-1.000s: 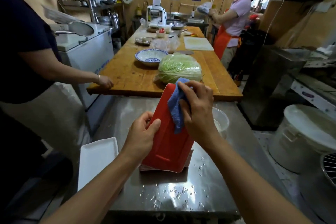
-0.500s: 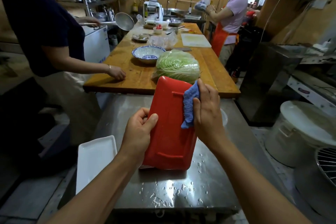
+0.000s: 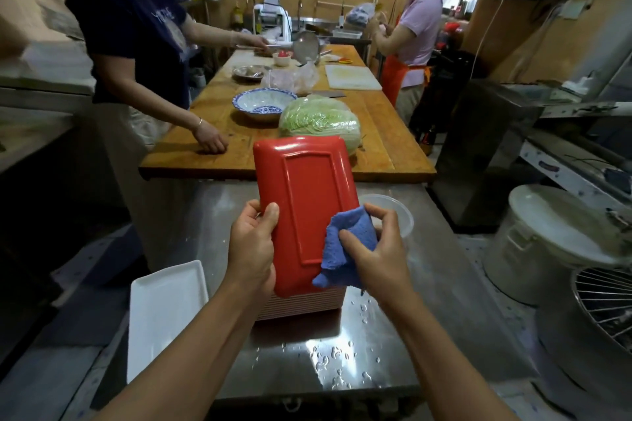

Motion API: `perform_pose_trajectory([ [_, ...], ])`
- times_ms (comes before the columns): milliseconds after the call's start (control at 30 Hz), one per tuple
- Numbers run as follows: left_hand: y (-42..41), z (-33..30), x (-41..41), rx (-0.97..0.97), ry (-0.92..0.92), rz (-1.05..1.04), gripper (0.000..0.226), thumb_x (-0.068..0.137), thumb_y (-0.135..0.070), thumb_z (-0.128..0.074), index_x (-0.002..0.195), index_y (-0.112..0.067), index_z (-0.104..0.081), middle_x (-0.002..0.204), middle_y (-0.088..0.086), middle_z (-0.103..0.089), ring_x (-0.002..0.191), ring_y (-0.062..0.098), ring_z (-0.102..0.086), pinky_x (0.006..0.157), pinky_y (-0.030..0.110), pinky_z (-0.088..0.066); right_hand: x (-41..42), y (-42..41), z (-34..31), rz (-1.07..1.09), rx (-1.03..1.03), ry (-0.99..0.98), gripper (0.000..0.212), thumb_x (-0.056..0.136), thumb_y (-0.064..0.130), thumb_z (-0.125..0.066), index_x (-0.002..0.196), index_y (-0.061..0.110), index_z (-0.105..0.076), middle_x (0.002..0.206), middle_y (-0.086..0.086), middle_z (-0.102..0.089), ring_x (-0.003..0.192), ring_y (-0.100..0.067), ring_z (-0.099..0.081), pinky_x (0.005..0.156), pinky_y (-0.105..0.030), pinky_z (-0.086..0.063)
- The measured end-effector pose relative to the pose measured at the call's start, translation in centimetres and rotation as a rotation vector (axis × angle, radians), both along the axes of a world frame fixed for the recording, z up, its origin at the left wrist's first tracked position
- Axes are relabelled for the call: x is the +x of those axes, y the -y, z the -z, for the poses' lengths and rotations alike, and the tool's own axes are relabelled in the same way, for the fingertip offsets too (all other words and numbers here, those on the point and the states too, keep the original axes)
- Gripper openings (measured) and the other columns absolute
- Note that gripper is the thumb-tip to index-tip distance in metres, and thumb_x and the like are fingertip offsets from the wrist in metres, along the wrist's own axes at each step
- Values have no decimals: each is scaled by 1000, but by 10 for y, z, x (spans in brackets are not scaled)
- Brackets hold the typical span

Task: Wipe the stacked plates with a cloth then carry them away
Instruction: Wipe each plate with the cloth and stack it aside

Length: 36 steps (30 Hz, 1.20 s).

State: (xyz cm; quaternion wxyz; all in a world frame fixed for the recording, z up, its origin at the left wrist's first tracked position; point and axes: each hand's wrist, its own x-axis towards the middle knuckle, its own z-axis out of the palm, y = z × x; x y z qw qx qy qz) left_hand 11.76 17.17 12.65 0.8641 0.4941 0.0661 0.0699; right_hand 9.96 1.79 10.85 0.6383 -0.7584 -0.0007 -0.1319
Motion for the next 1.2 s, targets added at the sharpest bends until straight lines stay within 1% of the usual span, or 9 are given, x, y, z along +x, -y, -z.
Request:
perform_pose_trajectory([
  [100, -9, 1, 1, -5, -8, 167, 4, 92, -10, -50, 95, -12, -53, 79, 4, -71, 70, 15, -69, 58, 30, -56, 5, 7, -7, 20, 84, 34, 47, 70, 6, -75, 103, 26, -48, 95, 4, -59, 76, 1, -64, 61, -17, -52],
  [267, -37, -23, 13, 193, 39, 238, 44, 70, -18, -65, 112, -11, -52, 96, 7, -69, 87, 23, -68, 68, 36, -60, 11, 27, -23, -66, -13, 26, 51, 66, 2, -76, 102, 24, -48, 97, -5, -64, 80, -10, -68, 67, -26, -57],
  [367, -54, -49, 27, 440, 50, 242, 60, 67, -17, -72, 123, -11, -50, 110, 12, -66, 91, 26, -67, 75, 40, -57, 8, 37, -34, -177, -164, 8, 51, 67, -1, -75, 102, 23, -48, 94, -4, -64, 79, -13, -68, 66, -28, -58],
  [533, -64, -73, 40, 905, 65, 692, 55, 59, -17, -84, 109, -11, -63, 101, 14, -71, 89, 28, -69, 74, 30, -59, 7, 45, -52, -317, -291, 10, 51, 61, 2, -74, 101, 22, -51, 92, -12, -64, 78, -22, -66, 67, -33, -55],
  [667, -58, -68, 37, 779, 89, 670, 58, 56, -17, -89, 108, -17, -62, 97, 8, -72, 87, 23, -70, 67, 27, -57, 9, 47, -66, -329, -389, 54, 49, 68, 2, -74, 106, 22, -51, 94, -7, -65, 79, -22, -66, 69, -46, -56],
  [800, -49, -63, 28, 660, 140, 573, 78, 36, -36, -88, 108, -21, -62, 96, 5, -73, 86, 23, -71, 64, 26, -56, 11, 39, -73, -186, -704, 272, 46, 79, 25, -67, 121, 29, -48, 107, 13, -57, 95, -8, -57, 77, -32, -48],
  [933, -47, -61, 21, 600, 147, 517, 62, 46, -22, -82, 104, -22, -61, 90, 0, -74, 80, 20, -72, 58, 24, -55, 9, 31, -70, -102, -890, 429, 53, 83, 31, -55, 134, 21, -45, 119, -2, -56, 105, -18, -53, 84, -30, -41],
  [1067, -55, -56, 14, 496, 81, 442, 64, 47, -22, -86, 106, -18, -63, 95, 8, -73, 80, 24, -72, 58, 30, -57, 11, 49, -54, -122, -826, 348, 53, 87, 28, -49, 137, 17, -41, 125, -5, -51, 110, -20, -47, 94, -38, -41],
  [1200, -52, -46, 11, 447, -12, 409, 65, 56, -10, -80, 118, -15, -60, 103, 12, -71, 84, 25, -71, 60, 34, -57, 13, 51, -39, -84, -762, 313, 54, 90, 29, -42, 141, 17, -35, 139, -4, -39, 125, -18, -37, 105, -25, -29],
])
